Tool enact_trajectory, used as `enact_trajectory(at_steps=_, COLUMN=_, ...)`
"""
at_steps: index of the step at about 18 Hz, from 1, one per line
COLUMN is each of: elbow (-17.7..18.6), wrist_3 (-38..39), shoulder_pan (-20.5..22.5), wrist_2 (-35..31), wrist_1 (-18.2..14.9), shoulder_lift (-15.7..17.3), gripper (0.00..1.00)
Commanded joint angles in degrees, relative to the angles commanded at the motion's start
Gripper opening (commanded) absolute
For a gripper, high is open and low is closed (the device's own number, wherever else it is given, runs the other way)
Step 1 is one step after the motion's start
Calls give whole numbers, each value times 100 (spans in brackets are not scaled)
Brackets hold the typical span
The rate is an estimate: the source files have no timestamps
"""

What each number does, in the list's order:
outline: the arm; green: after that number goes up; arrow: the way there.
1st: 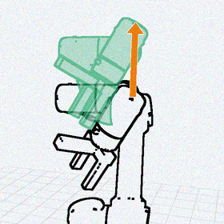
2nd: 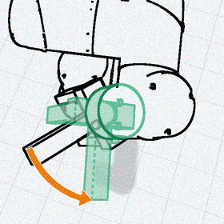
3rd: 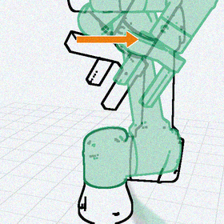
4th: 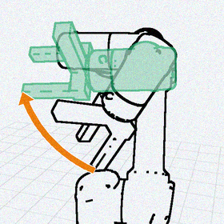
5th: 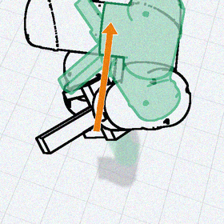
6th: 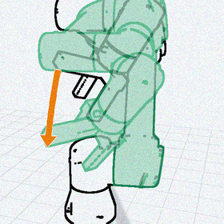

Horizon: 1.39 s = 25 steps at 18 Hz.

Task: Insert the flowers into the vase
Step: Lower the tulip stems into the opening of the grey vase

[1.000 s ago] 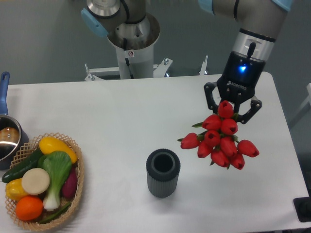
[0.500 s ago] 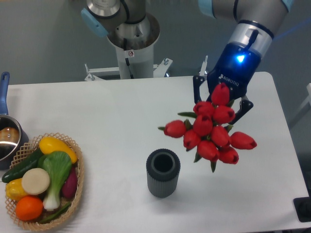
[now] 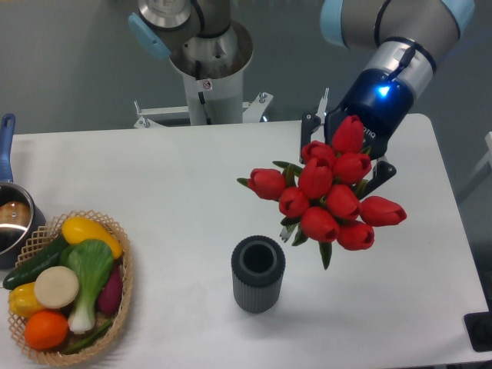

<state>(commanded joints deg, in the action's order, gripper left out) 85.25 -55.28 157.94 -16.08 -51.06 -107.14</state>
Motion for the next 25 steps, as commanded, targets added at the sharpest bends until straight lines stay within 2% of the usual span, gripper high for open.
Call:
enact_trajectory(at_steps=4, elbow=0, wrist_3=-9, shoulder_pan=-114, wrist_2=0, wrist_1=17, shoulder_lift=-105, gripper=0)
enact_trajectory(at_steps=11, elbow=9, wrist_3=-18, shoulder_pan=-220, wrist_2=-17, wrist_1=307, shoulder_lift=-325, gripper=0)
enact_trajectory(at_steps=16, elbow=79, wrist_3=-26, shoulder_pan=-255, wrist_2=-53, wrist_1=316, shoulder_lift=-326, gripper=0)
enact_trajectory(at_steps=25, elbow=421, wrist_3=-53, shoulder_pan=-308, wrist_2=-141, wrist_1=343, shoulder_lift=-334, gripper=0)
